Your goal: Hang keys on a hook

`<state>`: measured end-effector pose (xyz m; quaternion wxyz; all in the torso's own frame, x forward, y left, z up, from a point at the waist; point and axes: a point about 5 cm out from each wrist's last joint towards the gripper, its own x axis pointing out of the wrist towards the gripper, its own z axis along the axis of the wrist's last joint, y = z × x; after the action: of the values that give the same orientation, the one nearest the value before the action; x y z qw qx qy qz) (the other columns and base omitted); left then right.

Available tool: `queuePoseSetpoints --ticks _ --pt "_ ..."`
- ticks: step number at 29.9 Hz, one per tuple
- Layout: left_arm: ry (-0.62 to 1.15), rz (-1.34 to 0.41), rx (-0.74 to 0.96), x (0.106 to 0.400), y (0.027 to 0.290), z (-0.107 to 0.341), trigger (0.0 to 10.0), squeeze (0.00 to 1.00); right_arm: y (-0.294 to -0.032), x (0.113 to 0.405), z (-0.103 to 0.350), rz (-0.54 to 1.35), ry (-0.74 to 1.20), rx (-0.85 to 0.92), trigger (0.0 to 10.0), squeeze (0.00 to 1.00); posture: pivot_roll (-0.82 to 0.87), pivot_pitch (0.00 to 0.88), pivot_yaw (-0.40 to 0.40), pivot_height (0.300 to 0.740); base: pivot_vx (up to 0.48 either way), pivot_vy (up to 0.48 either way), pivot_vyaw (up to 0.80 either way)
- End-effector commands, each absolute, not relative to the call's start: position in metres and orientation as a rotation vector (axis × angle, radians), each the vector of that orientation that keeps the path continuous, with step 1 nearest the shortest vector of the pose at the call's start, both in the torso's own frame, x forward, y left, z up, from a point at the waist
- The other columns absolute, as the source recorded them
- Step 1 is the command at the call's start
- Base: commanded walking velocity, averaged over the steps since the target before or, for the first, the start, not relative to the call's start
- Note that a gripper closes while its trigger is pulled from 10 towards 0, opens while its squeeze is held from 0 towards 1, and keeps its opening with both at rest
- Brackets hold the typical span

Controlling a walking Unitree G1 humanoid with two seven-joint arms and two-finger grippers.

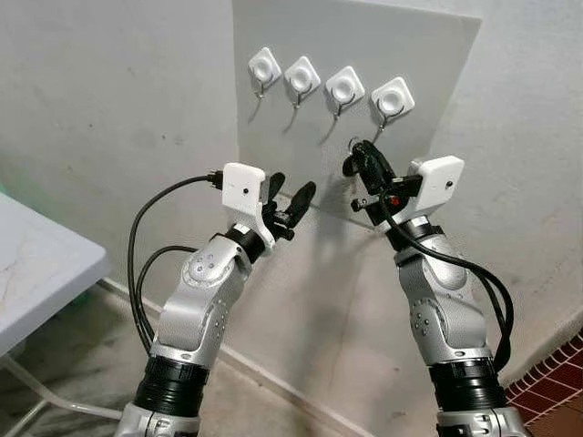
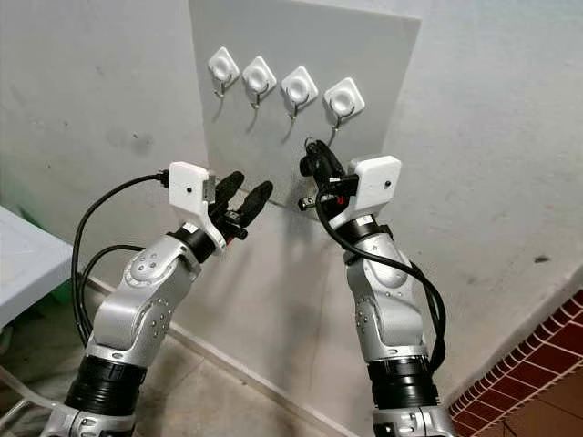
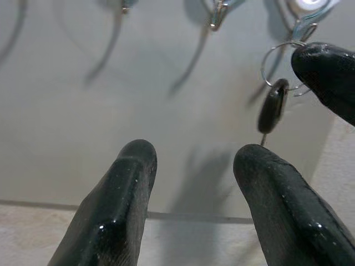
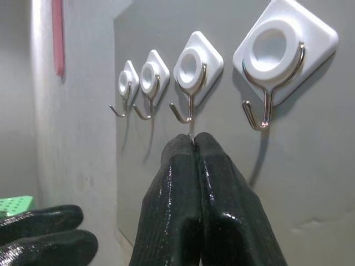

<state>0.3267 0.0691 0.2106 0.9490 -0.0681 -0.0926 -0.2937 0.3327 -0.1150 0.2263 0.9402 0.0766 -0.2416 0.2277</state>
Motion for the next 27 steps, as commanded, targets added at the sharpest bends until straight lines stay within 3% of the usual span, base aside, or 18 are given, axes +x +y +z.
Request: queuePoseSetpoints --ticks 1,27 --pt "-0.194 -0.635 -0.114 0.323 0.064 0.213 10.0 0.0 -0.117 0.327 0.234 0.485 -0.547 0.174 10.0 0.0 0.05 0.0 -0.035 0.74 0.0 0.0 0.0" --pt "-0.197 -0.656 -0.092 0.321 0.063 0.215 10.0 0.0 -0.128 0.328 0.249 0.447 -0.584 0.363 10.0 0.0 0.05 0.0 -0.029 0.74 0.0 0.0 0.0"
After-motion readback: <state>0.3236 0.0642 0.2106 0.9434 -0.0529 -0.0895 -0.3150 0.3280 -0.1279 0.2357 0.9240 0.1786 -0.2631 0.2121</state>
